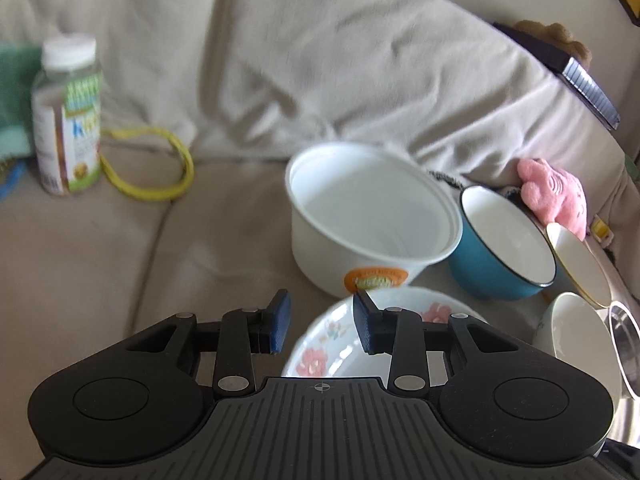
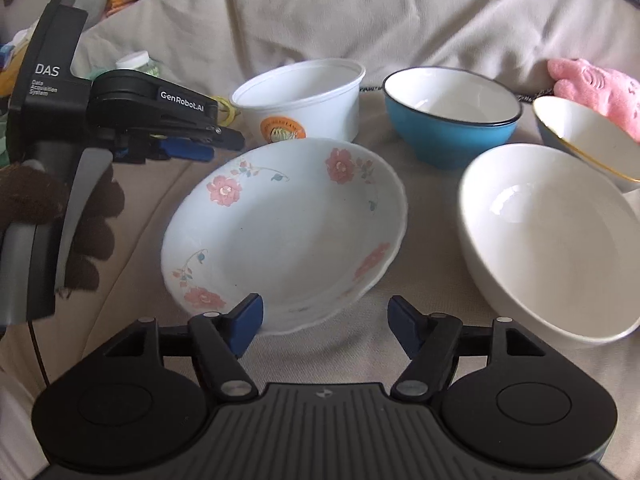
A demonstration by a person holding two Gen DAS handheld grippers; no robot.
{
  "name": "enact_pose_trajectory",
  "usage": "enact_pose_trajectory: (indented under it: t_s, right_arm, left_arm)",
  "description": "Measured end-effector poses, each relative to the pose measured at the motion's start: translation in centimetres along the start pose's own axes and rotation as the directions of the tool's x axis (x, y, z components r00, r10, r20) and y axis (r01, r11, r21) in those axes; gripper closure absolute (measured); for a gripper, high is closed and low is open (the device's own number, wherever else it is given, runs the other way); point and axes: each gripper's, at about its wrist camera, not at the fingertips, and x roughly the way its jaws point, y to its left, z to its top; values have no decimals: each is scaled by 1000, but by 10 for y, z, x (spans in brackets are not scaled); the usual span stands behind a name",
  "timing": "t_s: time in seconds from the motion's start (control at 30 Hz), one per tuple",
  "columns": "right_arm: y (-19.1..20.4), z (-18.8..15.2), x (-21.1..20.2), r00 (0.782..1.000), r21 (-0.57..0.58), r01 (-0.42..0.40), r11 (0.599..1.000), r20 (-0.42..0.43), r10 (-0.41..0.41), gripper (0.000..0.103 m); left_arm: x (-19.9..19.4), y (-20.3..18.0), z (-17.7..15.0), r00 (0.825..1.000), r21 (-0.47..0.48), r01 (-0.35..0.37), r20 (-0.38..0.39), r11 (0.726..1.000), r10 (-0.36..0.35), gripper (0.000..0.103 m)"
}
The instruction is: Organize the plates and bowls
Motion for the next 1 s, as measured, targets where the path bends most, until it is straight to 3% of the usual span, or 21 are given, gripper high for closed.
enact_pose_trajectory:
  t_s: [0.1,0.17,0.23,0.3,0.37,0.47,0.57,0.63,0.7,0.83,0.97,1.0]
  right_arm:
    - [-23,-9,-21,1000,34,-18,999,1,18,31]
    - [-42,-17,-37,1000,83,-20,996,13,19,28]
    - [-67,-28,-51,999,140,-22,990,31,18,22]
    - [-90,-39,-58,1000,192,-9,981,25,4,20]
    - [-111,-50,-58,1000,229,9,973,2,-10,20]
    - [-133,-64,-53,999,285,33,958,-33,-25,20]
    - [-145,-74,-50,999,318,0,948,-36,12,17]
    - [-146,-78,-50,998,306,-33,951,-39,48,7]
    - [-146,-78,-44,995,307,-66,949,-55,87,0]
    - [-149,-74,-43,994,337,-69,939,-53,92,0]
    - [-139,-67,-41,994,259,-49,965,-85,73,0]
    - [-137,-67,-44,996,263,-37,964,-64,56,4]
  left_arm:
    - [-18,-13,-1,996,34,-7,90,999,4,66]
    - [-28,-25,-3,992,60,34,123,998,-41,66]
    - [-30,-41,-3,986,62,131,98,989,-136,66]
    - [-24,-66,-4,970,63,241,24,968,-243,66]
    - [-16,-96,-7,958,89,286,-27,954,-285,66]
    - [2,-134,-11,952,114,303,-75,946,-296,66]
    - [24,-165,-15,963,166,259,-115,952,-242,66]
    - [37,-181,-17,972,207,215,-137,954,-189,66]
    - [52,-191,-17,969,223,206,-179,953,-168,66]
    - [72,-204,-12,966,245,207,-202,947,-158,66]
    - [80,-203,-14,956,233,261,-193,937,-219,66]
    - [81,-201,-15,955,233,269,-192,934,-228,66]
